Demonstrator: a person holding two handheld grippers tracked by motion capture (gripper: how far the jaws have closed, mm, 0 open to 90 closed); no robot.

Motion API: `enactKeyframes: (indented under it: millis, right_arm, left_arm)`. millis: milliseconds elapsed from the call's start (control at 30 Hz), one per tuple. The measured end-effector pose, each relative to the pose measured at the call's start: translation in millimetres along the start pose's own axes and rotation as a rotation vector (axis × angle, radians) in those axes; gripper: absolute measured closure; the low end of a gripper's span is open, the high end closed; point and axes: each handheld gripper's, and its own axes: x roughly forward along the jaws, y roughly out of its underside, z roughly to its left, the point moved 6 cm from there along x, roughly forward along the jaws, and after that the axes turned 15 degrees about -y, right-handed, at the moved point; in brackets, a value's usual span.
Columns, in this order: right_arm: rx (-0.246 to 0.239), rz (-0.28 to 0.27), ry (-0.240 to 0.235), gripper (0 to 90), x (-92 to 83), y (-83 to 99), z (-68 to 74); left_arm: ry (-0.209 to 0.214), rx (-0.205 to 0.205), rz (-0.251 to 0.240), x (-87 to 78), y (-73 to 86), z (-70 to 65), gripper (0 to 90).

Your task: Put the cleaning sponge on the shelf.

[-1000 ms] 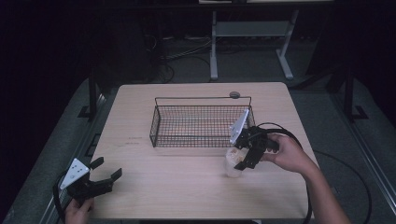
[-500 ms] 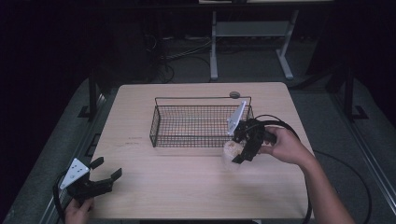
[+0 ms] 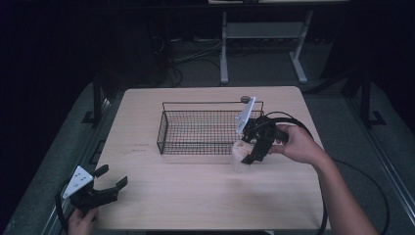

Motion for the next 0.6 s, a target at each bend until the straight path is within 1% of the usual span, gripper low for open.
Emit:
enactKeyframes:
  millis: [33, 100, 167, 200, 333, 433, 533, 600]
  right_arm:
    - [-0.003, 0.007, 0.007, 28.1, -1.7, -0.8, -1.4]
    - [-0.006, 0.004, 0.001, 28.1, -3.0, -3.5, -3.3]
    - [-0.005, 0.010, 0.010, 28.1, -5.6, -6.0, -5.2]
    - [-0.004, 0.003, 0.002, 28.1, -6.3, -7.6, -5.7]
    - [-0.002, 0.019, 0.018, 28.1, -11.5, -11.5, -11.0]
    - [-0.002, 0.009, 0.020, 28.1, -15.4, -15.1, -14.6]
    - [0.002, 0.025, 0.023, 28.1, -18.3, -18.3, -18.3]
    - [0.001, 0.014, 0.019, 28.1, -20.2, -20.8, -21.2]
  left_arm:
    - [0.000, 0.000, 0.000, 0.1, 0.0, 0.1, 13.9]
    - [0.001, 0.000, 0.000, 0.0, 0.0, 0.1, 13.9]
    - [0.001, 0.000, 0.000, -0.1, 0.0, 0.2, 13.9]
    - [0.001, 0.000, -0.001, -0.2, -0.1, 0.2, 13.9]
    - [0.001, -0.001, -0.001, -0.2, -0.2, 0.4, 13.9]
    - [0.002, -0.001, -0.002, -0.2, -0.1, 0.5, 14.0]
    - [0.001, -0.002, -0.001, -0.2, -0.2, 0.6, 13.9]
    - [0.001, 0.000, -0.002, -0.2, -0.3, 0.7, 13.9]
